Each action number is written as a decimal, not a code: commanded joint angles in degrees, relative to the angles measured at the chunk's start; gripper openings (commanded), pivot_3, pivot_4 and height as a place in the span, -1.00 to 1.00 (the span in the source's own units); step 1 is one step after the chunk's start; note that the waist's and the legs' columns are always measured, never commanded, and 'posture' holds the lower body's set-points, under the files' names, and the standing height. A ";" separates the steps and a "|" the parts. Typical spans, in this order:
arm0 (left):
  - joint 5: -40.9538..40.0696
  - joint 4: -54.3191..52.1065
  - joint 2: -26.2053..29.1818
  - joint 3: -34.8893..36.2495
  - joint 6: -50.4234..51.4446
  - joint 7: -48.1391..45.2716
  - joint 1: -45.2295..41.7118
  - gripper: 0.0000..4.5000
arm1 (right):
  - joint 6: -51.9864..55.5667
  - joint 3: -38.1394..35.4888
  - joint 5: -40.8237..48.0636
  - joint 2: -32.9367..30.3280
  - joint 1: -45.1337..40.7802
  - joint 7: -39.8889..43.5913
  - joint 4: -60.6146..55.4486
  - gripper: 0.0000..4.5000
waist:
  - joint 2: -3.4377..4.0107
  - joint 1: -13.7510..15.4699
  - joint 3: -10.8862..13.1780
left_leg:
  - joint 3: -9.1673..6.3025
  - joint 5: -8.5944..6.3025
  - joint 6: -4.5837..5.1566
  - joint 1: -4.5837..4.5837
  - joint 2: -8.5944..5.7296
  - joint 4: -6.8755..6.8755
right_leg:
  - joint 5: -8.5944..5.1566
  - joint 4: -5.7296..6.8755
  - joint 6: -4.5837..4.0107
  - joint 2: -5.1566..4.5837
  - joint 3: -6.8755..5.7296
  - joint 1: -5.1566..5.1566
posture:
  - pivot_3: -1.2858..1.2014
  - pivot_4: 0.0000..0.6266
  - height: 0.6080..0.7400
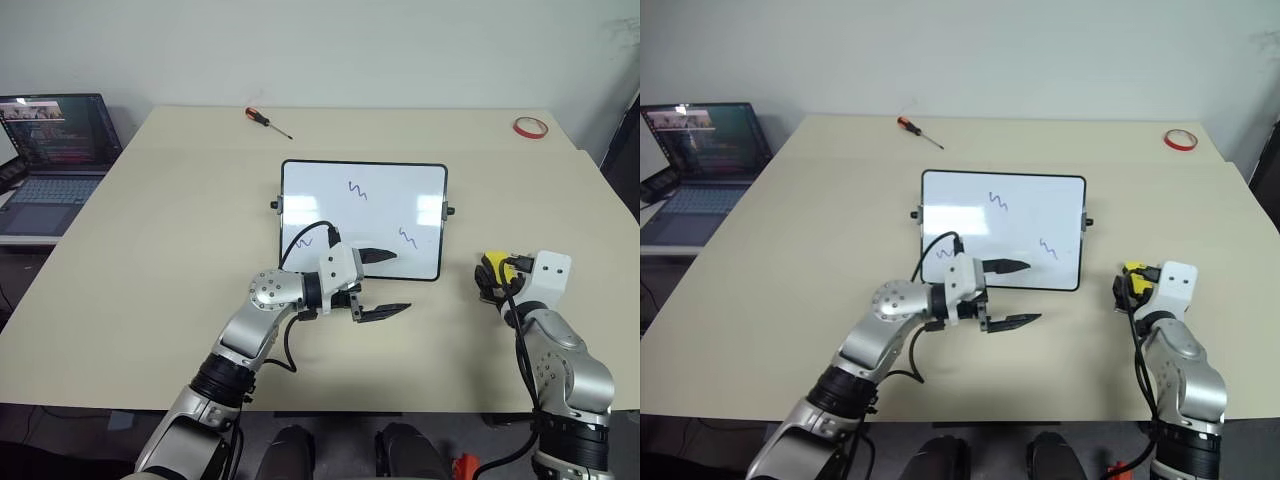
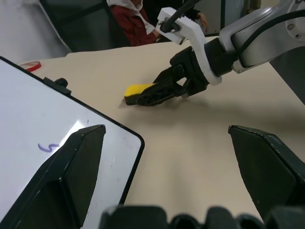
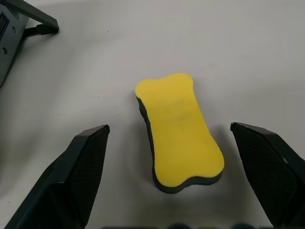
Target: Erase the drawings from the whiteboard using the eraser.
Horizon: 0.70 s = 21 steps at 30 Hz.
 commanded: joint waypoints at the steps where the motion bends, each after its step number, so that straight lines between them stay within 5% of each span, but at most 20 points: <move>1: 0.00 -1.63 -0.12 0.31 -0.90 0.03 -0.57 1.00 | -1.63 -0.92 0.54 -0.22 -1.53 -0.14 -0.39 0.98 | 0.00 0.03 0.00 | 0.00 0.00 0.00 0.00 0.00 0.00 | 0.00 0.00 0.00 0.00 0.00 0.00 | 0.03 -0.52 1.00; 21: 0.14 -2.10 -0.01 0.56 -0.43 0.60 -0.88 1.00 | -3.67 -0.12 0.59 -1.95 -3.31 0.80 3.44 0.98 | 0.00 0.04 0.00 | 0.01 0.00 0.00 -0.01 -0.01 0.03 | 0.00 0.02 0.00 0.00 0.00 0.00 | 0.03 -0.52 1.00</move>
